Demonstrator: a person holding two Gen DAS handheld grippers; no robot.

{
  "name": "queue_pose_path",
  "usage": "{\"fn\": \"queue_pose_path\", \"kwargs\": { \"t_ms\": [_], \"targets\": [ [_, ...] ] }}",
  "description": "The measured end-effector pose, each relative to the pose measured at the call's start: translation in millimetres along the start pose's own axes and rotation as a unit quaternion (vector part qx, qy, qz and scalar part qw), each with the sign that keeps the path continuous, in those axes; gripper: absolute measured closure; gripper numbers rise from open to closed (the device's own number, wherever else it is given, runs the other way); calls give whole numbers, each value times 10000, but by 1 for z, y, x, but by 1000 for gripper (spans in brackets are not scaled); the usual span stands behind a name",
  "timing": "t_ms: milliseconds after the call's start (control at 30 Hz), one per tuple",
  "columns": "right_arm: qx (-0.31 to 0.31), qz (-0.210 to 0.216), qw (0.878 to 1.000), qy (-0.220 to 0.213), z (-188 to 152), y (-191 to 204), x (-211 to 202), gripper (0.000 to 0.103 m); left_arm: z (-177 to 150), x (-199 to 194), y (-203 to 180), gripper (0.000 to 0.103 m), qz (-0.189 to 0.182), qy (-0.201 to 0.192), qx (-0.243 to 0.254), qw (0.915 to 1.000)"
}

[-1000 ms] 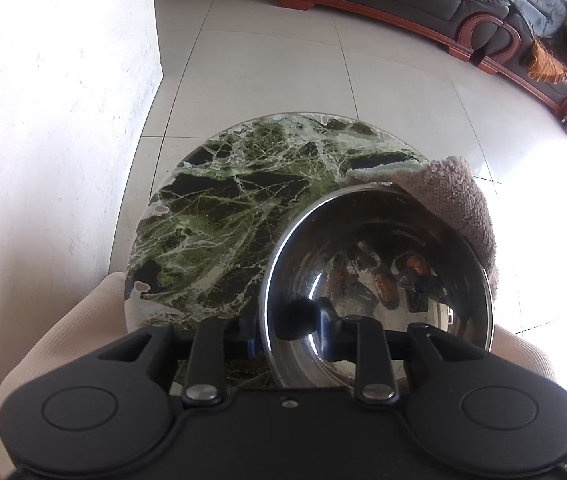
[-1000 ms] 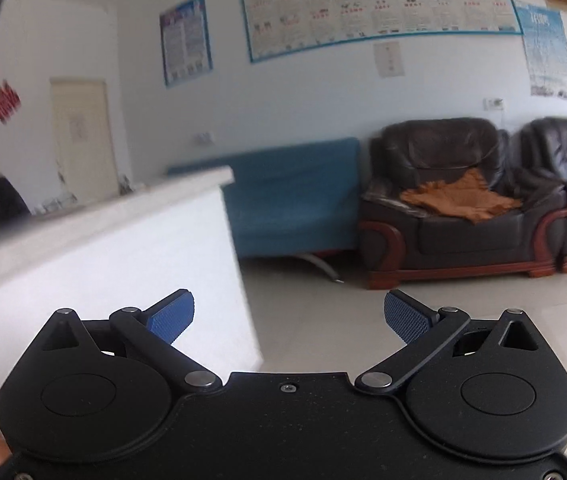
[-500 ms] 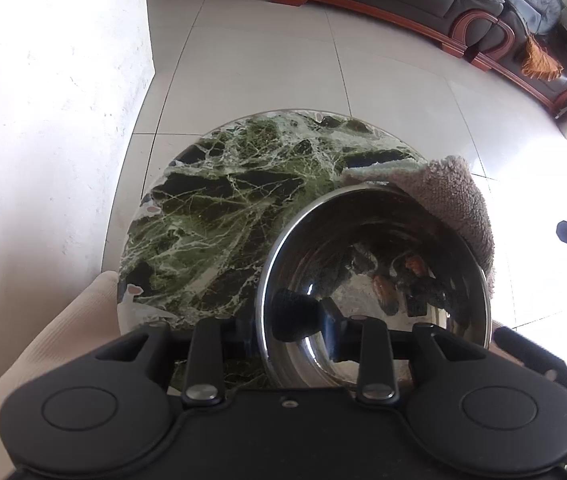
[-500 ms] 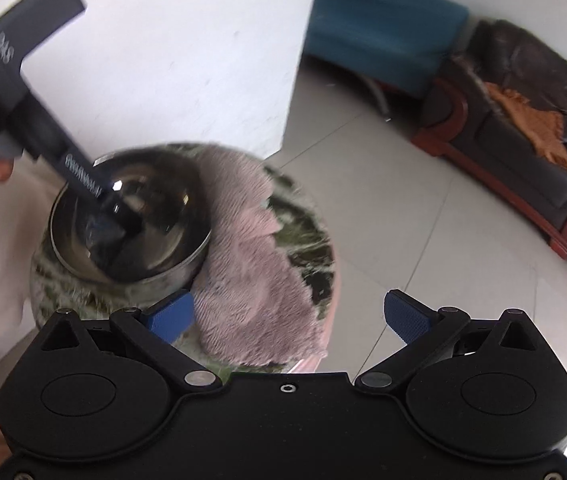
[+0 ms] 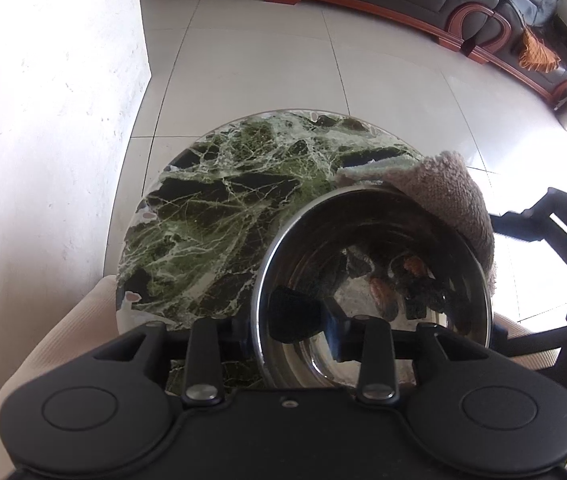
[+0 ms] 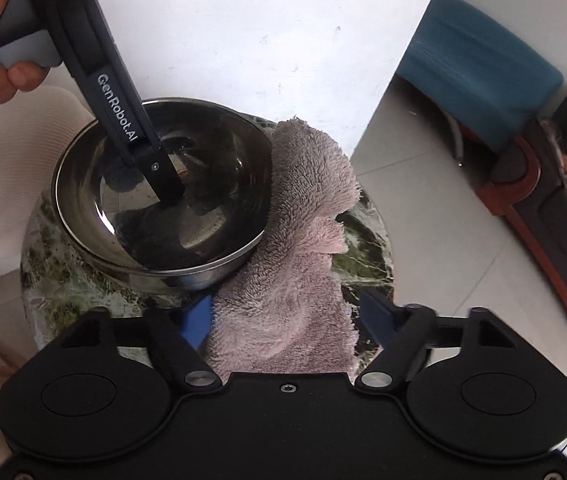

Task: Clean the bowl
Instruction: 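Move the open right gripper back toward the bowl and towel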

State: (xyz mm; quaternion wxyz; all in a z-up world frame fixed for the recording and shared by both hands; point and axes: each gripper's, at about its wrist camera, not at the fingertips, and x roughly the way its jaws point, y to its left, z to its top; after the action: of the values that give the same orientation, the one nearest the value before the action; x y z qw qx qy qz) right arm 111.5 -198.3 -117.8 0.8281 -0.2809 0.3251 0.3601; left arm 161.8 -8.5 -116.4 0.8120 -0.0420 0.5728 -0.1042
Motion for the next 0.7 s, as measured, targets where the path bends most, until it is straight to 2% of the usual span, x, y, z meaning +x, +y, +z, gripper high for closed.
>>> {"fn": "queue_pose_path", "kwargs": {
  "t_ms": [133,267,533,700],
  "targets": [
    [240,239,9993,-176,1,-5,-4,75,0,1,0,70,1,-2,10,10000],
    [977,367,9939,-365,3,-18,-15,91,0,1,0,70,8,-6,23,10000],
    [2008,369,9763,-717,7,-45,-32,91,1,0,0,70,-15,-10,39,10000],
    [1901,365,9756,-1034,17,-46,-58,91,1,0,1,69,-37,-16,14,10000]
  ]
}}
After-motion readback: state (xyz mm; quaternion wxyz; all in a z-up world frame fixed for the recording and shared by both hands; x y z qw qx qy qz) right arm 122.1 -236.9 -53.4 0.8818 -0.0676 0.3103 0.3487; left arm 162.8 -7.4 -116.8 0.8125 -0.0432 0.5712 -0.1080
